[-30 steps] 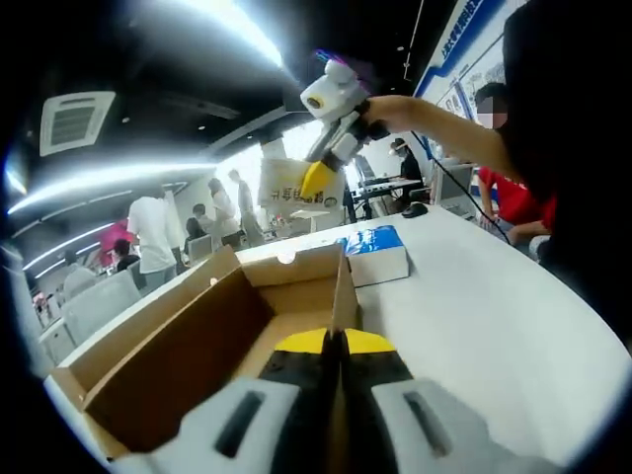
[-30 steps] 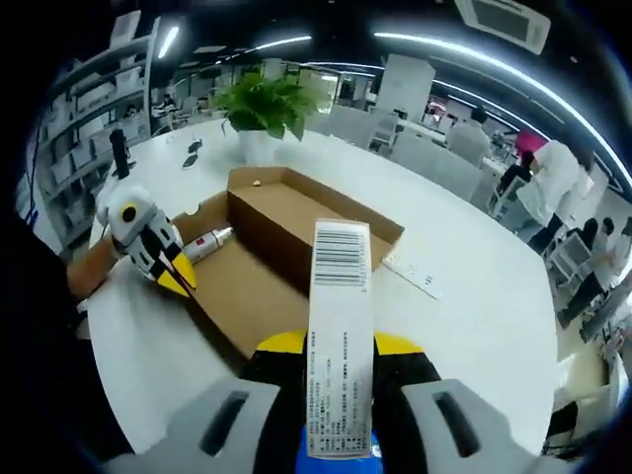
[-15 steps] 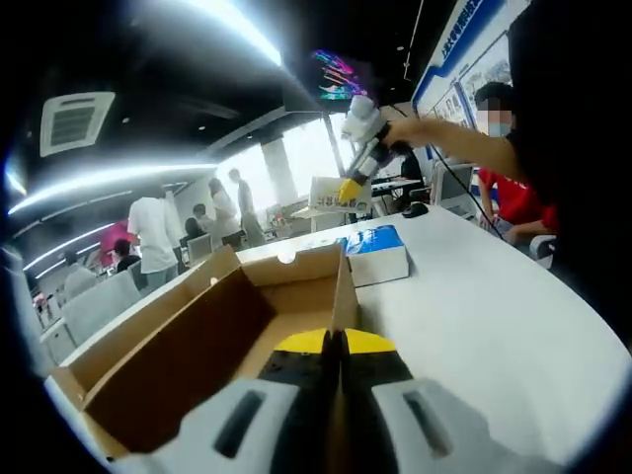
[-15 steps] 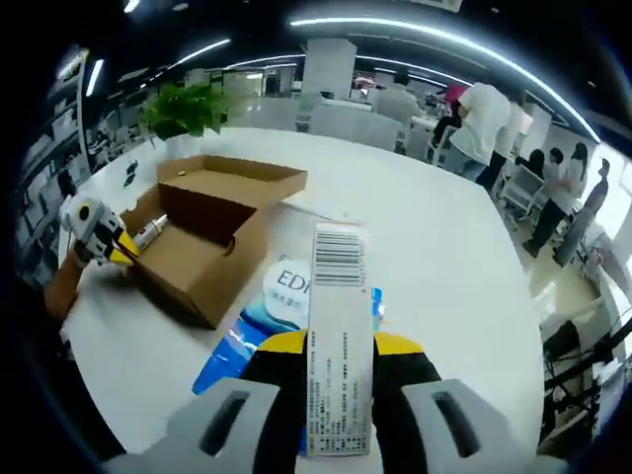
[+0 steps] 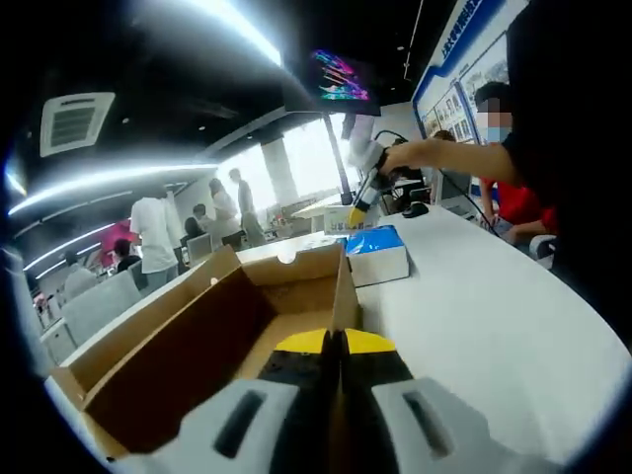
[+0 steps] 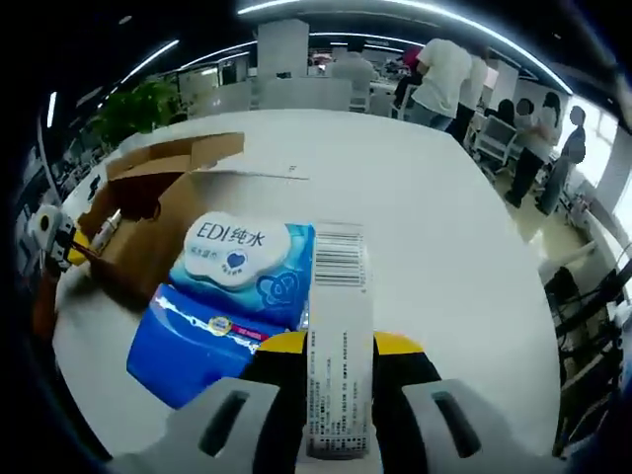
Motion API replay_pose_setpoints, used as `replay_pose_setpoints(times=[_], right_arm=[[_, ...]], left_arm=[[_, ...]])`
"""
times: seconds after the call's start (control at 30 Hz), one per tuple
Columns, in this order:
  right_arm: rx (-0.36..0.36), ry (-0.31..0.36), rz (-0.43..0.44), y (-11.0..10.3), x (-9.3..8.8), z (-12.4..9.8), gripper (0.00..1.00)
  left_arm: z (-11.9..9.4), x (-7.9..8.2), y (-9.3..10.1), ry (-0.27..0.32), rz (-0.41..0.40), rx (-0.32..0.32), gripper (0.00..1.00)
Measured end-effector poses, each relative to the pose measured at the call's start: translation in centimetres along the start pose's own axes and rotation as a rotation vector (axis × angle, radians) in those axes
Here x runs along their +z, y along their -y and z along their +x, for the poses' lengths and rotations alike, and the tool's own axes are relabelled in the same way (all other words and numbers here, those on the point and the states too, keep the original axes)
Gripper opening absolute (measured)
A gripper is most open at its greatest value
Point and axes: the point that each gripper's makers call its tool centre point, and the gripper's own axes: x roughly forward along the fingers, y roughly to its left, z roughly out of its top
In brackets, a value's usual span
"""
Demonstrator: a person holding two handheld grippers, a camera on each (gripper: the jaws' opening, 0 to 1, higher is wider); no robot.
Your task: Operate the shoe box by opening the lid, removing the specified soft item, and placing it in the target area until the item is outside and the box remains undamaged.
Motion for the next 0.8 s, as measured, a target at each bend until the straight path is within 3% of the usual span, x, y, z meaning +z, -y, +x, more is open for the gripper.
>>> replay_pose_setpoints(times=[0.37, 0.8], right_arm=[[-0.004, -0.046, 0.017, 0.4, -1.8, 1.9, 0.21], [-0.010, -0.056, -0.027, 0.8, -2.0, 2.1, 0.22]], left_arm=[[-0.1, -0.1, 0.0, 0.000, -0.001, 0.000, 0.04], [-0.2, -0.2, 0.1, 0.000, -0.002, 0.002, 0.04]])
